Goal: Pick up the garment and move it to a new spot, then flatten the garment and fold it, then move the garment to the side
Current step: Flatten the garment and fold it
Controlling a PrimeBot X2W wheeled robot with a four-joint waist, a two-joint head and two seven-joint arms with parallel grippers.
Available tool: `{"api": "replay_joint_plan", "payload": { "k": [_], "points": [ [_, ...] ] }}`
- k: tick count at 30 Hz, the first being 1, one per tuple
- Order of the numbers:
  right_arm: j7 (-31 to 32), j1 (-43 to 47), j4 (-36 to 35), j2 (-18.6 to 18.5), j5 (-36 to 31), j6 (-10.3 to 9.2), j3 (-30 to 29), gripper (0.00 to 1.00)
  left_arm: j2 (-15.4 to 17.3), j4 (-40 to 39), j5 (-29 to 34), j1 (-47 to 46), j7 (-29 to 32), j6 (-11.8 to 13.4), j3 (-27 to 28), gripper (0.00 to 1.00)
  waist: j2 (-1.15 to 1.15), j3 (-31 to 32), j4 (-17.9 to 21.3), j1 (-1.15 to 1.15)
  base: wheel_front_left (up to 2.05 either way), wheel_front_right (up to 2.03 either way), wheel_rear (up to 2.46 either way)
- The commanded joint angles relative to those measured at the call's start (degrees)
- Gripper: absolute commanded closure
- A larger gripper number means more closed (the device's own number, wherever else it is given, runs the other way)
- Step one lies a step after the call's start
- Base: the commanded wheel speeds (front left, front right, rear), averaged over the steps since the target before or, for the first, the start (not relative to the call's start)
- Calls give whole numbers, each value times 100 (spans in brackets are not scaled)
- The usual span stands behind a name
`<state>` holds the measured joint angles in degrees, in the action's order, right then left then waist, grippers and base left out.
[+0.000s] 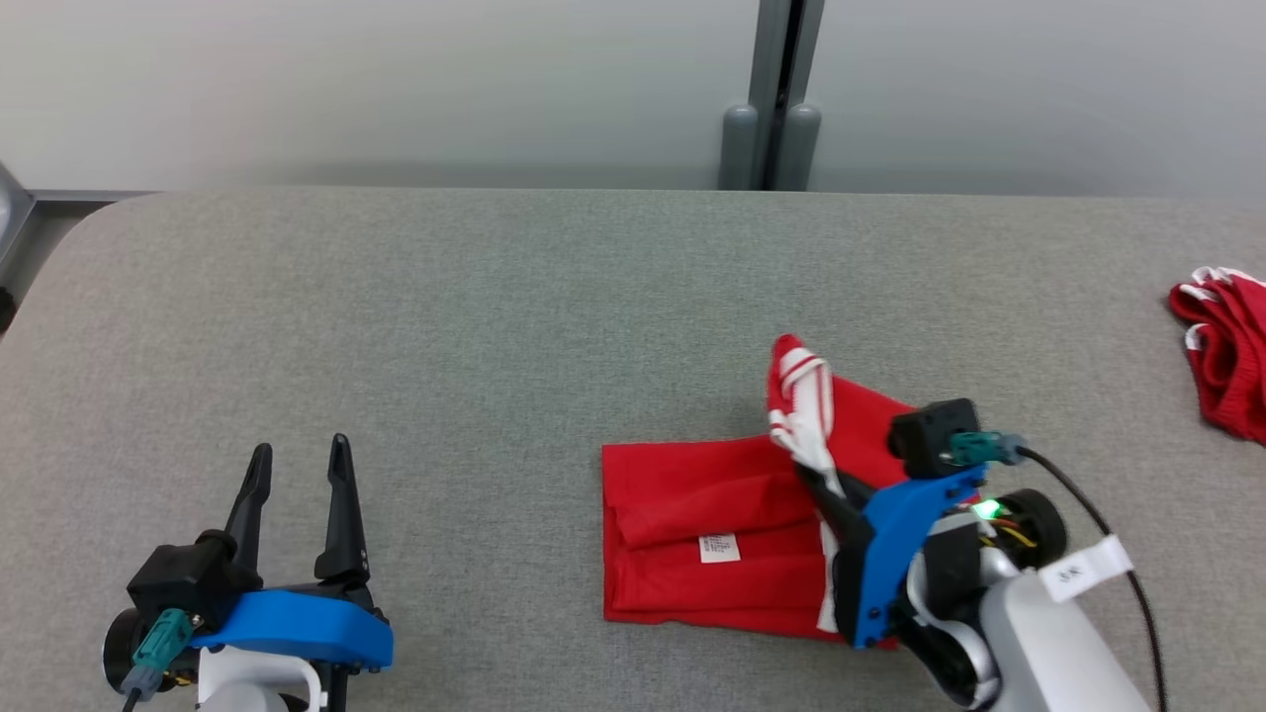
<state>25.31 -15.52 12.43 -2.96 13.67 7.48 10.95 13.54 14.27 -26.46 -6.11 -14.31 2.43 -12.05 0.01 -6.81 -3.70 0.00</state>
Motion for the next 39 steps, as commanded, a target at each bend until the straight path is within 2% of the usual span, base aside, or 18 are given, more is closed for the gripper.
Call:
{"api": "replay_joint_plan", "payload": {
  "k": [1, 7, 15, 16, 17, 18, 19, 23, 27, 30, 34, 39],
  "points": [
    [-77, -172, 166, 3, 158, 3, 148, 100, -8, -1, 32, -106, -39, -30, -27, 0, -1, -49, -72, 0, 0, 0, 0],
    [-325, -765, 1120, 2, 600, 3, 890, 100, -27, 47, 58, -203, -46, -75, -83, 0, -1, -160, -236, 0, 0, 0, 0],
    [-704, -1303, 2038, -1, 1096, 3, 1532, 100, -37, 130, 84, -308, -56, -108, -123, 0, -1, -233, -355, 0, 0, 0, 0],
    [-762, -1348, 2127, 1, 1150, 3, 1587, 95, -32, 139, 86, -324, -58, -115, -124, 0, -1, -234, -362, 0, 0, 0, 0],
    [-808, -1383, 2189, 4, 1256, 3, 1645, 70, -25, 152, 89, -334, -61, -120, -127, 0, -1, -233, -370, 0, 0, 0, 0],
    [-874, -1431, 2240, 5, 1333, 3, 1701, 37, -17, 163, 89, -337, -63, -127, -127, 0, -1, -230, -377, 0, 0, 0, 0],
    [-937, -1472, 2282, 4, 1459, 3, 1757, 0, -13, 177, 80, -337, -64, -133, -130, 0, -1, -224, -383, 0, 0, 0, 0],
    [-1229, -1594, 2325, 0, 2007, 3, 2031, 0, -13, 231, 66, -343, -69, -140, -142, 0, -1, -175, -400, 0, 0, 0, 0],
    [-1626, -1635, 2040, 0, 3122, 3, 2211, 0, -3, 281, 42, -289, -72, -159, -152, 0, -1, -79, -400, 0, 0, 0, 0],
    [-2033, -1748, 1916, -3, 3457, 3, 2157, 0, 24, 296, 37, -206, -76, -147, -127, 0, -1, 12, -369, 0, 0, 0, 0],
    [-2486, -1707, 1949, -38, 3100, 3, 1722, 0, 58, 255, 24, -99, -80, -95, -77, 0, -1, 147, -299, 0, 0, 0, 0],
    [-2688, -1192, 1909, -490, 2156, 3, 877, 0, 81, 175, 2, 11, -83, -41, -58, 0, -1, 246, -226, 0, 0, 0, 0]
  ]
}}
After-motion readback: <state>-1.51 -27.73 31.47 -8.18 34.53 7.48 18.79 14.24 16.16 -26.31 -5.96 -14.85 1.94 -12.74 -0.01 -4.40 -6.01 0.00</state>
